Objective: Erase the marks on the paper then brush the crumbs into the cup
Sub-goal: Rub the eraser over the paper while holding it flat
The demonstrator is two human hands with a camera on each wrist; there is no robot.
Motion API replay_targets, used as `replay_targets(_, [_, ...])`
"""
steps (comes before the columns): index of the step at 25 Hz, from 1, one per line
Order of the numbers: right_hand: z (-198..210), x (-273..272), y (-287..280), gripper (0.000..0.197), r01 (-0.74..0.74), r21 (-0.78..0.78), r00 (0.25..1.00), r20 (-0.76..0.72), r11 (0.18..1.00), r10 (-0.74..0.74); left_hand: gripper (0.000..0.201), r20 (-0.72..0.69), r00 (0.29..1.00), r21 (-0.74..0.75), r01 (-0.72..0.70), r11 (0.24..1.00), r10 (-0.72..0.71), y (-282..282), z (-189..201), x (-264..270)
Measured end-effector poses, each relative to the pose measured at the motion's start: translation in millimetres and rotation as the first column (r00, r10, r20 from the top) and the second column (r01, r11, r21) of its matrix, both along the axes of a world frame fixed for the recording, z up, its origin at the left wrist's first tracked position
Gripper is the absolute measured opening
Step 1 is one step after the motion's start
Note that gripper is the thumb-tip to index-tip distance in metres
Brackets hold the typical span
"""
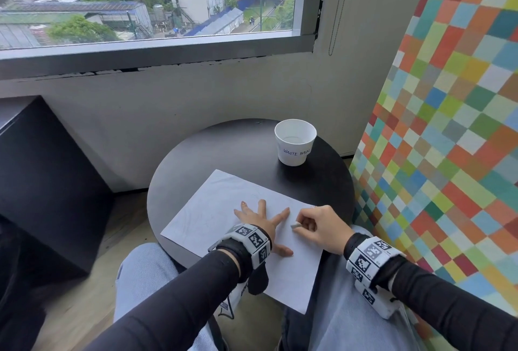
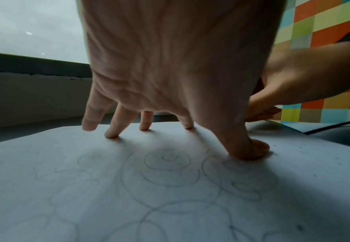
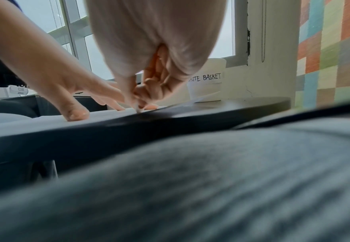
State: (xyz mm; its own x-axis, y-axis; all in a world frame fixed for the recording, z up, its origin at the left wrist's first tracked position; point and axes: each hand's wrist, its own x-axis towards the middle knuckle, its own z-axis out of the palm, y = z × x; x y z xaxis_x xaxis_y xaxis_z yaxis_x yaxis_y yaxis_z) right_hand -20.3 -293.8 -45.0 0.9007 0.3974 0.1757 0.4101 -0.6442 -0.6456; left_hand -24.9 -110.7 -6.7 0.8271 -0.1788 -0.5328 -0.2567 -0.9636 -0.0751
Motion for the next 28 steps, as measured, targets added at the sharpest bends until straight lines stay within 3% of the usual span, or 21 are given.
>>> replay_targets(2, [0.0, -0.1, 0.1, 0.017, -0.040, 0.004, 0.999, -0.007, 0.999, 0.040, 0.104, 0.003, 1.000, 0.013, 0.006, 1.000, -0.006, -1.2, 0.3, 1.5])
replay_targets(5, [0.0, 1.6, 1.0, 0.017, 0.031, 0.012, 0.999, 0.020, 0.999, -0.031, 0.106, 0.000, 1.000, 0.040, 0.004, 0.999, -0.004, -2.7, -0.2, 4.7])
replay_targets(8, [-2.1, -1.9, 5.7, 0.017, -0.051, -0.004, 0.999, 0.009, 0.999, 0.051, 0.108, -0.010, 1.000, 0.049, 0.006, 0.999, -0.005, -4.7, -1.0, 6.4])
replay_targets(12, [1.1, 2.4, 4.7, 0.016, 0.038, -0.009, 0.999, 0.034, 0.999, -0.038, 0.107, -0.020, 1.000, 0.054, 0.000, 0.999, 0.001, -4.0, -1.1, 6.7])
replay_targets(15, [0.2, -2.4, 8.6, 0.016, -0.049, -0.023, 0.998, 0.032, 0.999, 0.050, 0.107, -0.016, 1.000, 0.057, 0.006, 0.998, -0.005, -5.7, -2.3, 7.3])
replay_targets(18, [1.4, 3.0, 4.2, 0.016, 0.057, -0.021, 0.997, 0.045, 0.998, -0.056, 0.107, -0.021, 1.000, 0.058, 0.003, 0.998, -0.002, -5.4, -2.1, 7.8])
replay_targets(22, [1.7, -1.5, 7.9, 0.016, -0.067, -0.027, 0.997, 0.023, 0.997, 0.068, 0.108, -0.021, 1.000, 0.057, 0.000, 0.998, 0.001, -5.8, -2.8, 7.4])
replay_targets(25, [1.3, 3.5, 2.6, 0.016, 0.061, -0.015, 0.997, 0.048, 0.998, -0.060, 0.107, -0.023, 1.000, 0.064, -0.002, 0.998, 0.003, -5.7, -0.9, 6.9])
replay_targets(28, [0.8, -2.4, 5.8, 0.014, -0.040, -0.019, 0.999, 0.020, 0.999, 0.040, 0.108, -0.026, 1.000, 0.068, -0.001, 0.998, 0.003, -7.8, 0.6, 6.9])
